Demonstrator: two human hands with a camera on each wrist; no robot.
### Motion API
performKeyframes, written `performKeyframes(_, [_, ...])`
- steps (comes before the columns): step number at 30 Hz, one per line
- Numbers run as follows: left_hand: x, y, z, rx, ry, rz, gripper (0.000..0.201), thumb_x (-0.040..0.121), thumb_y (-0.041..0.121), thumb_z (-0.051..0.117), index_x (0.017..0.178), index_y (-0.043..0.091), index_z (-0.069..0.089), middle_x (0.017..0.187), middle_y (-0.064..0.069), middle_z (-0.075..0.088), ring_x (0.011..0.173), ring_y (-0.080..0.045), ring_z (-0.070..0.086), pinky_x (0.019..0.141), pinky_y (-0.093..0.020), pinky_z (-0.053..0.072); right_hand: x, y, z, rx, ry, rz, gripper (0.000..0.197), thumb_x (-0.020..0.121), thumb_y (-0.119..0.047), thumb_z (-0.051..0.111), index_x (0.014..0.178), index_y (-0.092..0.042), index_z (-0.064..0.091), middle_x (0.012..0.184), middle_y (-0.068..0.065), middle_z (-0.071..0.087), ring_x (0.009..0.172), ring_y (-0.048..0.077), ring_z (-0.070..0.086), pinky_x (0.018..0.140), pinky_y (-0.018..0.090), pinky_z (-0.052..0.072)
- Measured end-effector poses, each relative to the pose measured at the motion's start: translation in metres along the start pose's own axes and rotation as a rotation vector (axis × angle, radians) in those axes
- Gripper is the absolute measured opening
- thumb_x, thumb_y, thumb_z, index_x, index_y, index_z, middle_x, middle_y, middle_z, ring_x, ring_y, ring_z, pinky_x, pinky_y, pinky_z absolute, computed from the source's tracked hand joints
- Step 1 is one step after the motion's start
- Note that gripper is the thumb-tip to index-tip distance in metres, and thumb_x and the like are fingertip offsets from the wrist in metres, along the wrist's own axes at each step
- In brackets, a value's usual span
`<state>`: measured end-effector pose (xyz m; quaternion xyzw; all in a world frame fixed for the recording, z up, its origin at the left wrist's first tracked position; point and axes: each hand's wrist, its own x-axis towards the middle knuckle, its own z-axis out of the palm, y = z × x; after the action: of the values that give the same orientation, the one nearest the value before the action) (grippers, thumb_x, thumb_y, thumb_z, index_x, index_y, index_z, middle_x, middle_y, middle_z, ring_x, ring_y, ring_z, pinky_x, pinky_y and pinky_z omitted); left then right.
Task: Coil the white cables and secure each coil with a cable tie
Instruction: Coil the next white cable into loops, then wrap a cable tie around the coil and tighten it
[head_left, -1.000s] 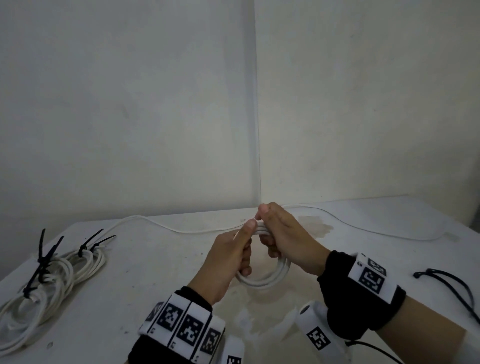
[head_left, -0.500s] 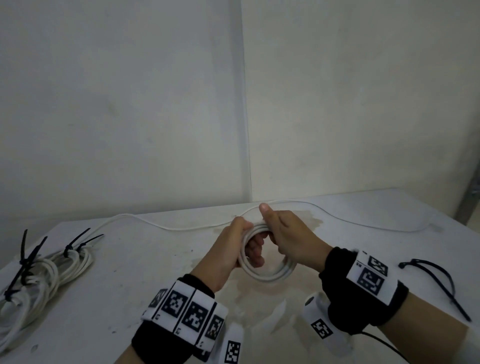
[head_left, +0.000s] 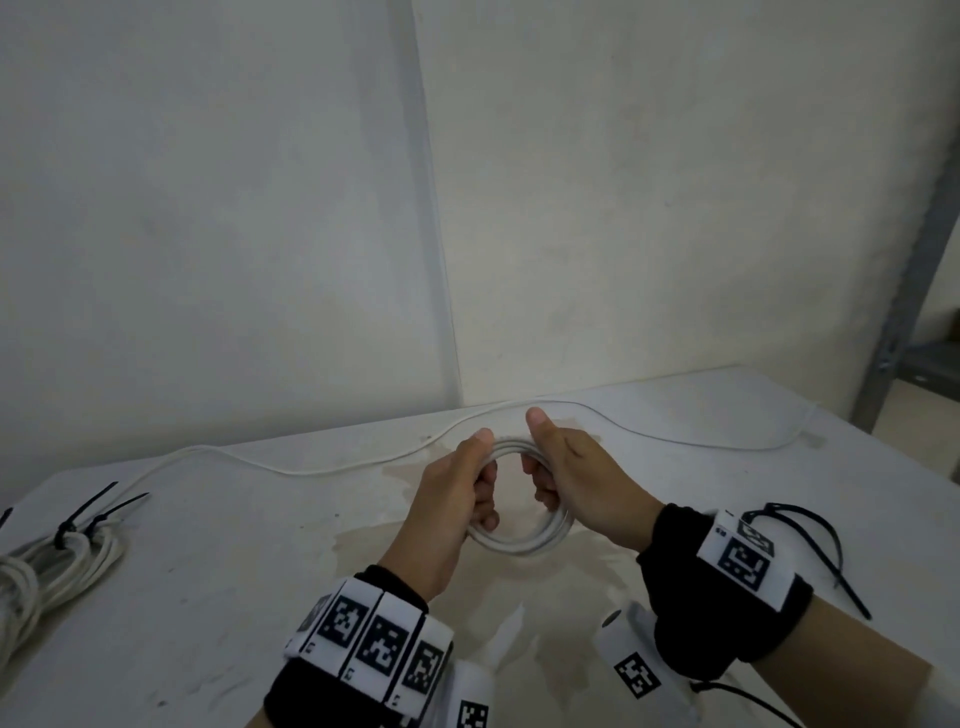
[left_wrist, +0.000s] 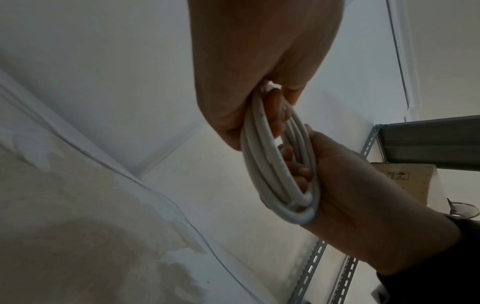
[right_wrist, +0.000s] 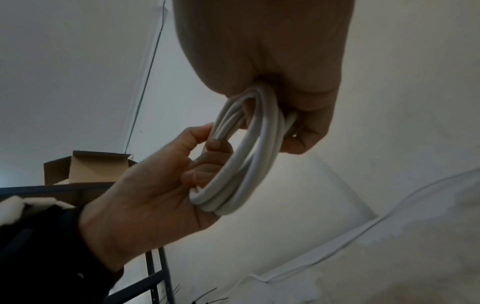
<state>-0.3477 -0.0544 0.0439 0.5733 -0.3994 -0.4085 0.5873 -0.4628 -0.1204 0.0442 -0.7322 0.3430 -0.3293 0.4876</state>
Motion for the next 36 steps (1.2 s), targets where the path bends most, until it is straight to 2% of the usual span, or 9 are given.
performKeyframes(4, [0.003, 0.000, 0.006, -0.045, -0.095, -0.045, 0.038, 0.096, 0.032, 0.040, 0.065, 0.010, 0.047, 0.045, 0.004, 0.029, 0.040, -0.011, 0.032, 0.053, -0.028, 0.038, 0.002, 0.007, -0.007, -0.030, 0.082, -0.037, 0.053, 0.096, -0.046, 0.026, 0.058, -0.014, 0.045, 0.052, -0.003, 0.038, 0.046, 0.011, 0.039, 0.057, 0.028, 0.037])
performKeyframes(8, [0.004, 0.000, 0.016, -0.028, -0.041, -0.065, 0.038, 0.094, 0.032, 0.040, 0.063, 0.011, 0.043, 0.042, 0.008, 0.024, 0.037, -0.009, 0.022, 0.043, -0.023, 0.028, 0.002, 0.011, -0.011, -0.016, 0.091, -0.043, 0.054, 0.095, -0.048, 0.026, 0.058, -0.014, 0.045, 0.053, -0.002, 0.039, 0.047, 0.012, 0.039, 0.059, 0.032, 0.037])
performKeyframes(16, [0.006, -0.006, 0.033, 0.078, 0.015, -0.028, 0.039, 0.094, 0.031, 0.043, 0.060, 0.012, 0.041, 0.041, 0.008, 0.027, 0.037, -0.009, 0.022, 0.038, -0.019, 0.024, -0.008, 0.019, -0.024, 0.061, 0.047, 0.012, 0.053, 0.097, -0.044, 0.023, 0.068, -0.008, 0.049, 0.054, 0.000, 0.037, 0.047, 0.010, 0.040, 0.050, 0.016, 0.039])
performKeyframes(19, [0.008, -0.012, 0.040, 0.092, 0.019, -0.031, 0.039, 0.094, 0.031, 0.044, 0.059, 0.013, 0.042, 0.042, 0.007, 0.029, 0.038, -0.009, 0.023, 0.038, -0.020, 0.024, -0.014, 0.027, -0.033, -0.052, 0.061, -0.033, 0.057, 0.094, -0.050, 0.022, 0.077, -0.006, 0.055, 0.067, 0.002, 0.050, 0.065, 0.013, 0.052, 0.071, 0.022, 0.045])
performKeyframes(21, [0.010, -0.014, 0.044, 0.090, 0.015, -0.036, 0.039, 0.094, 0.031, 0.044, 0.059, 0.013, 0.042, 0.042, 0.008, 0.029, 0.038, -0.009, 0.023, 0.039, -0.020, 0.024, -0.017, 0.034, -0.044, -0.092, 0.078, -0.033, 0.059, 0.089, -0.056, 0.021, 0.087, -0.009, 0.057, 0.083, -0.001, 0.056, 0.079, 0.011, 0.054, 0.082, 0.026, 0.043])
performKeyframes(24, [0.013, -0.017, 0.048, 0.089, 0.006, -0.039, 0.040, 0.094, 0.031, 0.044, 0.059, 0.013, 0.042, 0.041, 0.008, 0.028, 0.038, -0.009, 0.023, 0.039, -0.020, 0.024, -0.021, 0.046, -0.069, -0.141, 0.123, 0.065, 0.051, 0.092, -0.053, 0.029, 0.097, -0.010, 0.057, 0.097, 0.001, 0.059, 0.090, 0.012, 0.056, 0.082, 0.025, 0.042])
performKeyframes(29, [0.017, -0.021, 0.054, 0.080, -0.017, -0.044, 0.038, 0.094, 0.030, 0.044, 0.060, 0.013, 0.041, 0.041, 0.009, 0.027, 0.037, -0.008, 0.023, 0.039, -0.019, 0.024, -0.027, 0.083, -0.129, -0.451, 0.182, 0.271, 0.023, 0.090, -0.031, 0.056, 0.090, -0.007, 0.057, 0.094, 0.005, 0.059, 0.084, 0.019, 0.052, 0.076, 0.031, 0.039])
performKeyframes(33, [0.022, -0.024, 0.058, 0.075, -0.008, -0.063, 0.037, 0.093, 0.031, 0.044, 0.060, 0.014, 0.042, 0.043, 0.007, 0.029, 0.037, -0.008, 0.024, 0.040, -0.020, 0.024, -0.031, 0.109, -0.173, -0.767, 0.173, 0.465, 0.009, 0.090, -0.019, 0.054, 0.088, -0.012, 0.049, 0.096, 0.003, 0.050, 0.089, 0.017, 0.046, 0.075, 0.024, 0.034])
performKeyframes(36, [0.025, -0.023, 0.059, 0.062, 0.003, -0.077, 0.036, 0.093, 0.031, 0.045, 0.061, 0.014, 0.042, 0.047, 0.005, 0.031, 0.036, -0.007, 0.025, 0.040, -0.021, 0.025, -0.030, 0.117, -0.184, -0.960, 0.038, 0.634, 0.016, 0.091, -0.019, 0.050, 0.081, -0.009, 0.042, 0.086, 0.004, 0.043, 0.078, 0.017, 0.044, 0.057, 0.021, 0.033])
